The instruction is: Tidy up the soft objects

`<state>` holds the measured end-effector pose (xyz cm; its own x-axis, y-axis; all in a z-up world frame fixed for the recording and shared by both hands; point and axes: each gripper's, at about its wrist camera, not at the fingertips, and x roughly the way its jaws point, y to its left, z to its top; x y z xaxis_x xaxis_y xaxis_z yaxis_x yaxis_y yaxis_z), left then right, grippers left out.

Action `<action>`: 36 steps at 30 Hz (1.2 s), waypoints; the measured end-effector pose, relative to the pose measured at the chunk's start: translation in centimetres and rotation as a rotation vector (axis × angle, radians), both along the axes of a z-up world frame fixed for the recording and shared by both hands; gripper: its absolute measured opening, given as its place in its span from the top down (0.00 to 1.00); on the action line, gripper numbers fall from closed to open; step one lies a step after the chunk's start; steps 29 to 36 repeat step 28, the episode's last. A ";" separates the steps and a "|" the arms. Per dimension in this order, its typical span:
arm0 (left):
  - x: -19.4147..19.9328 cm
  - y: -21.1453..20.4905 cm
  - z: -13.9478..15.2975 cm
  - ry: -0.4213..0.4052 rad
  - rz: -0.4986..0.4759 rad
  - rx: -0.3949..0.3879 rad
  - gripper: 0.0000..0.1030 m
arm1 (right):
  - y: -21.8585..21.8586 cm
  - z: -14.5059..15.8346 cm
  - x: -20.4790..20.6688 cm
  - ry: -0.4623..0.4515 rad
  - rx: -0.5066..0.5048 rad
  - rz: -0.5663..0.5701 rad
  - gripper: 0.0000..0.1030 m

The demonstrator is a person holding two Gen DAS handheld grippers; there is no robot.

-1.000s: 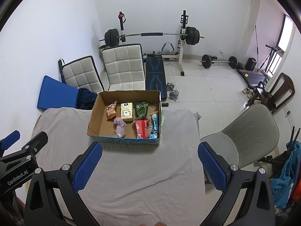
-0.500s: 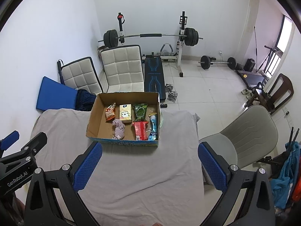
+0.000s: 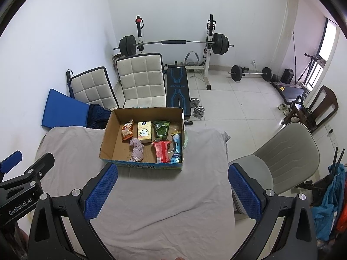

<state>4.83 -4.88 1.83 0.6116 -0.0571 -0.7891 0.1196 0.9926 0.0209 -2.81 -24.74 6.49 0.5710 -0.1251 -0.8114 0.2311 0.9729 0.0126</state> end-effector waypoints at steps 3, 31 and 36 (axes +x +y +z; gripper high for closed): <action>-0.1 0.0 0.0 0.000 0.001 0.000 0.00 | 0.0 0.1 0.0 -0.002 -0.003 0.000 0.00; -0.1 0.1 -0.1 -0.003 -0.002 -0.001 0.00 | 0.4 0.4 0.6 -0.008 -0.007 0.007 0.00; -0.1 0.1 -0.1 -0.003 -0.002 -0.001 0.00 | 0.4 0.4 0.6 -0.008 -0.007 0.007 0.00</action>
